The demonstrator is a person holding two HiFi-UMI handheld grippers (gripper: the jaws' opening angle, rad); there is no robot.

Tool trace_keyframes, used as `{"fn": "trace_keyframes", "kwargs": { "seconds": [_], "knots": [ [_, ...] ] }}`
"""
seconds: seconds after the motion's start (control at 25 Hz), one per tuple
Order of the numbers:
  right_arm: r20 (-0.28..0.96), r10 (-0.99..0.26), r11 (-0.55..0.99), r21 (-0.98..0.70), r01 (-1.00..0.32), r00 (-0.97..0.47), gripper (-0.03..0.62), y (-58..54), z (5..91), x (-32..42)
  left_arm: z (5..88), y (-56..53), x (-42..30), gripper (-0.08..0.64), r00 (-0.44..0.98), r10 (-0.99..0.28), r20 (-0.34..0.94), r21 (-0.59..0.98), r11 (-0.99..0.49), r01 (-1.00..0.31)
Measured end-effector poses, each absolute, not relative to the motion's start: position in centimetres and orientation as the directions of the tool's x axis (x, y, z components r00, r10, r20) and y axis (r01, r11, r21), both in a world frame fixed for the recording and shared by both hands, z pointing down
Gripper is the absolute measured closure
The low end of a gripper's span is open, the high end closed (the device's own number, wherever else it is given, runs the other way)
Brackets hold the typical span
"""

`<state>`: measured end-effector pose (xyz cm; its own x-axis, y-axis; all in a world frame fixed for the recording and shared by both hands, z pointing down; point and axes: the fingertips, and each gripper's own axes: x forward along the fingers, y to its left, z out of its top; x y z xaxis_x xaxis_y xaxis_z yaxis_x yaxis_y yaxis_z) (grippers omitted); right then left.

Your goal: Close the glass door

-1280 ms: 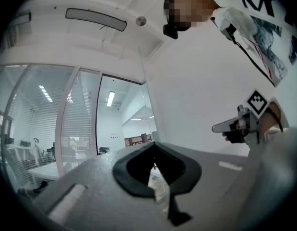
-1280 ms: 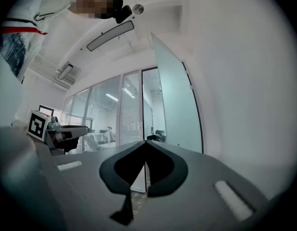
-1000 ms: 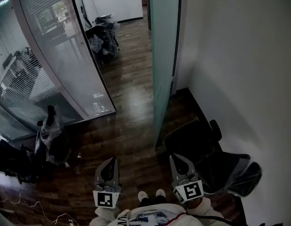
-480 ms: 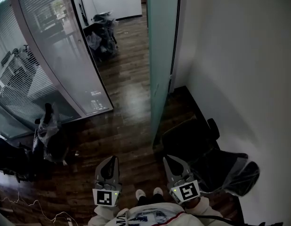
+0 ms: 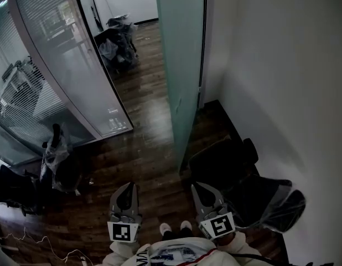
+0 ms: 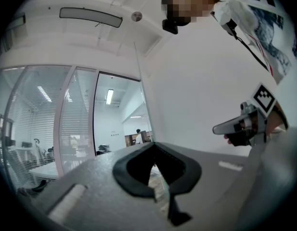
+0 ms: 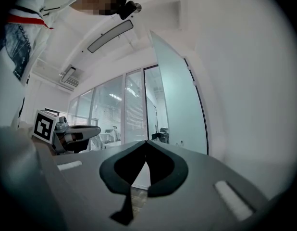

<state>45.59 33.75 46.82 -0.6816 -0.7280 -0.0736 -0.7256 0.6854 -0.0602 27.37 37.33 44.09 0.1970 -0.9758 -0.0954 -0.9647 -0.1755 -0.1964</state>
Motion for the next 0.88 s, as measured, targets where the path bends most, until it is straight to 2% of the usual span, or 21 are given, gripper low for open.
{"fn": "trace_keyframes", "kwargs": {
  "seconds": [0.52,0.88],
  "knots": [
    [-0.102,-0.721,0.693,-0.066,-0.718,-0.686,0.588,32.6,45.9,47.9,43.3,35.7,31.6,0.561,0.235,-0.963,-0.129,-0.208,-0.206,-0.956],
    [-0.088,-0.733,0.68,-0.068,-0.73,-0.675,0.586,31.2,47.2,48.5,44.4,34.0,32.0,0.561,0.255,-0.961,-0.106,-0.195,-0.232,-0.953]
  ]
}}
